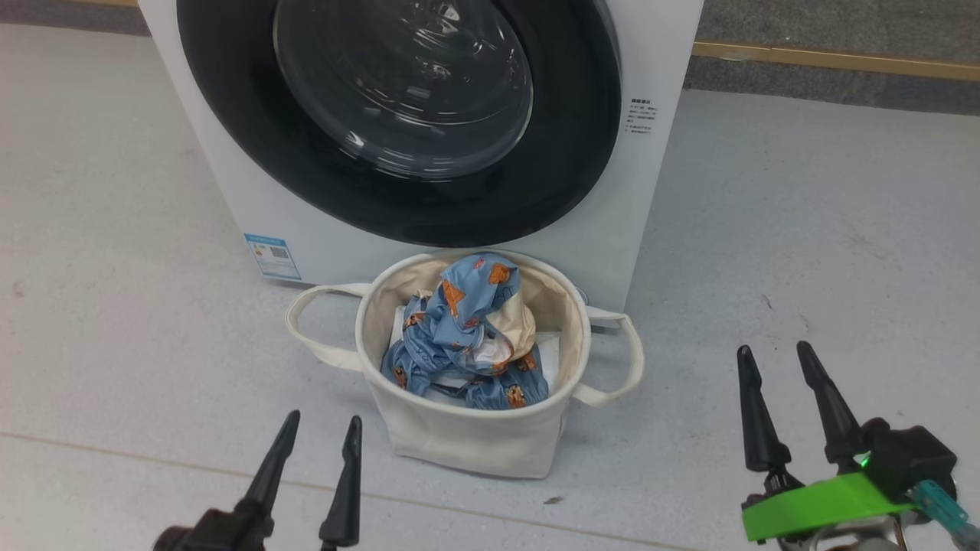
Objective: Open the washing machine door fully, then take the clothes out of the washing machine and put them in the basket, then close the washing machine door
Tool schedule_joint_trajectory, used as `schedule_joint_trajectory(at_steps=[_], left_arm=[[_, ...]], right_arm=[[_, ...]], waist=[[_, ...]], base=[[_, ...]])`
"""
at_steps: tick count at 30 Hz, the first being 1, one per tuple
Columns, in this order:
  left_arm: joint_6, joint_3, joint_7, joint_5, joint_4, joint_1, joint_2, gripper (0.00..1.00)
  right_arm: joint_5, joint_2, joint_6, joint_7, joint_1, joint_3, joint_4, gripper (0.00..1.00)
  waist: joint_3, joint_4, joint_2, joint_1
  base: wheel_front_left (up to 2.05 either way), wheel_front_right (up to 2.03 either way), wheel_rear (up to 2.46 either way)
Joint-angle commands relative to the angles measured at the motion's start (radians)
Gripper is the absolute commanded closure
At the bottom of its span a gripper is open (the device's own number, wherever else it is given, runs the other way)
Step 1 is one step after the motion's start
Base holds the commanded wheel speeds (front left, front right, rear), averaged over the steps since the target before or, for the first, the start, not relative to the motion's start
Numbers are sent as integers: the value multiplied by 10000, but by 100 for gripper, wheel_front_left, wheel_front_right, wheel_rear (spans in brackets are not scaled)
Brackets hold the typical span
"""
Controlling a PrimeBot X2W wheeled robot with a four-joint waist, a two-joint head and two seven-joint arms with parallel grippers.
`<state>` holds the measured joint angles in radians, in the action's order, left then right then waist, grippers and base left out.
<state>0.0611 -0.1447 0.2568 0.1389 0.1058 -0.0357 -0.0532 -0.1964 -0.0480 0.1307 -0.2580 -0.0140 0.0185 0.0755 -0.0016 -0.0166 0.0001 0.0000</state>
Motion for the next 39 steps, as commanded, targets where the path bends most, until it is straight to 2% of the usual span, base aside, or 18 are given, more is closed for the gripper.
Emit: schedule_joint_trajectory(at_steps=[1,2,3,5,12,17,39], left_arm=[[-29,363,49,195,-398,294,29,0],[-14,394,49,261,-412,277,29,100],[7,32,0,261,-12,-1,0,100],[6,-11,-14,262,342,-85,-2,100],[39,85,-179,1112,359,-34,-31,100],[65,158,-304,1719,420,38,-56,100],[188,489,-841,4230,635,314,-128,100]], right_arm=[[22,-22,0,-38,-306,268,-229,0],[-15,-22,0,-38,-299,302,-164,100],[-6,0,0,2,7,37,176,100],[-9,19,0,14,80,55,545,100],[-852,-26,0,166,61,41,564,100],[-1457,-61,0,284,5,28,631,100],[-3934,-162,0,802,-173,-75,831,100]], waist=[[5,8,-1,0],[12,14,-1,0],[9,10,-1,0],[8,9,-1,0],[-12,18,-1,23],[9,24,-1,2],[18,51,-1,1]], base=[[0,0,0],[0,0,0],[0,0,0],[0,0,0],[0,0,0],[0,0,0],[0,0,0]])
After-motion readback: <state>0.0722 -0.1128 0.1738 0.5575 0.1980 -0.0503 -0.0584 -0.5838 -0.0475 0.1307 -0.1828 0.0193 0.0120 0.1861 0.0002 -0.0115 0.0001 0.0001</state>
